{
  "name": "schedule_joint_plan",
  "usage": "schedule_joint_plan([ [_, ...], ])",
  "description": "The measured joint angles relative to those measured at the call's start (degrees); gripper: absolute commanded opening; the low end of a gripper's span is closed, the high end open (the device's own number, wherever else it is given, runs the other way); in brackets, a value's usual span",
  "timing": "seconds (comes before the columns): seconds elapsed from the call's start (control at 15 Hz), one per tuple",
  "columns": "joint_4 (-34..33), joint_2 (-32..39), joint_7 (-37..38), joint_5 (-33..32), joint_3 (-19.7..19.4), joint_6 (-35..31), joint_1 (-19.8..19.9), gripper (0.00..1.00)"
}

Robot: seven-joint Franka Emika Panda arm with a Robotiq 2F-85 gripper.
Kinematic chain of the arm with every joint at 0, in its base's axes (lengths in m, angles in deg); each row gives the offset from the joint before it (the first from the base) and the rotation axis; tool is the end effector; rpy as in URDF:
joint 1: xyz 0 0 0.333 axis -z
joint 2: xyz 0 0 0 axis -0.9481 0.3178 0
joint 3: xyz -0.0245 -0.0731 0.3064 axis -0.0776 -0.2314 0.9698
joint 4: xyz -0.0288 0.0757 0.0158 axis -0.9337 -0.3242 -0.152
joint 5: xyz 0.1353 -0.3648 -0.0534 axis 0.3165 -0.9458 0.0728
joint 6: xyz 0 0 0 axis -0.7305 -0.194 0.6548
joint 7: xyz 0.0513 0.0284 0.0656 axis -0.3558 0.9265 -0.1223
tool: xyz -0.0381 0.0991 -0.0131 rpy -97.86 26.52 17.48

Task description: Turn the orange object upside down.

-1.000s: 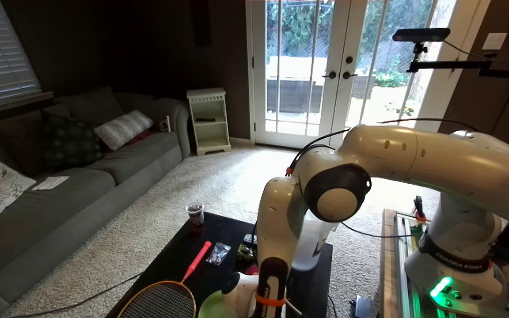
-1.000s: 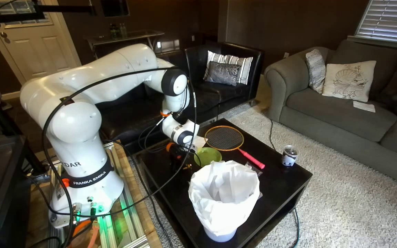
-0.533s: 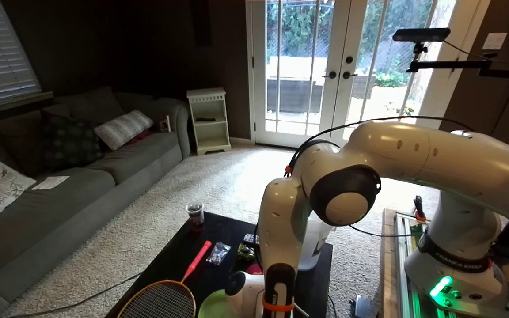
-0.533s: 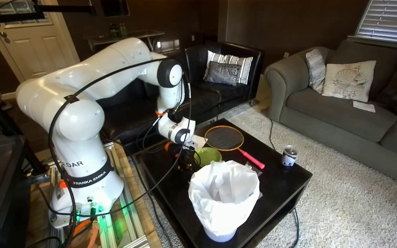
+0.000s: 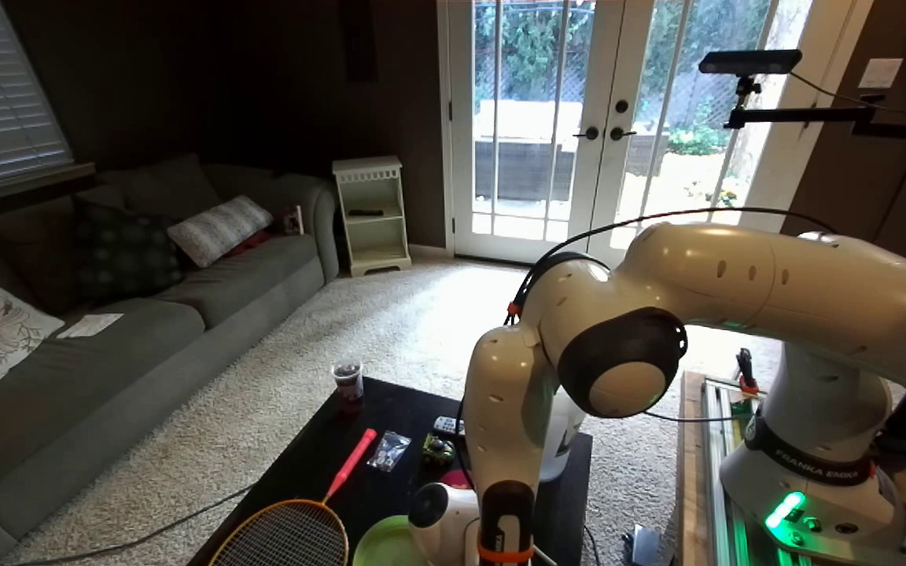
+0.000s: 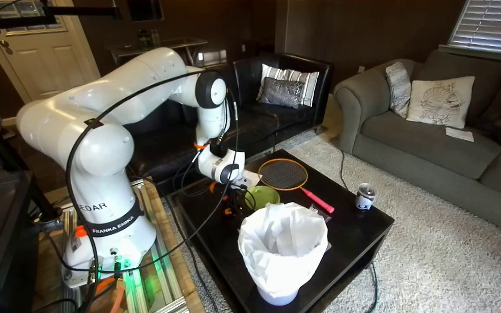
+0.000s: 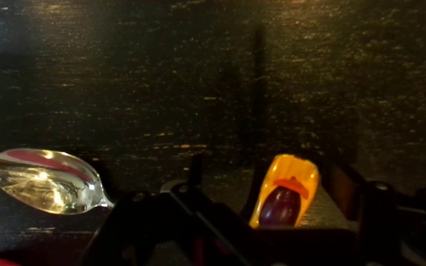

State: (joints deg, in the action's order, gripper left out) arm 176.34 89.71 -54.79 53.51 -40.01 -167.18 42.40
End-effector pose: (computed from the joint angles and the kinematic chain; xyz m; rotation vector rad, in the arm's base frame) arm 0.4348 0.2196 -0.1726 3.0092 0.1098 -0.3231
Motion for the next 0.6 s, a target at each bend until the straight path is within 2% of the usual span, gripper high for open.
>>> schedule_joint_plan([
  [0.13,0.1,0.2,0.2,0.0,-0.2,-1.5,-0.4,1.0],
  [0.2,0.1,0.3,0.2,0.0,-0.2,-2.0,-0.4,0.89],
  [0.27,0.1,0.3,0.2,0.0,0.0,-2.3,-0.4,0.72],
  [0.6,0.1,0.9,0.2,0.0,0.2,-4.2,-0.3,0.36],
])
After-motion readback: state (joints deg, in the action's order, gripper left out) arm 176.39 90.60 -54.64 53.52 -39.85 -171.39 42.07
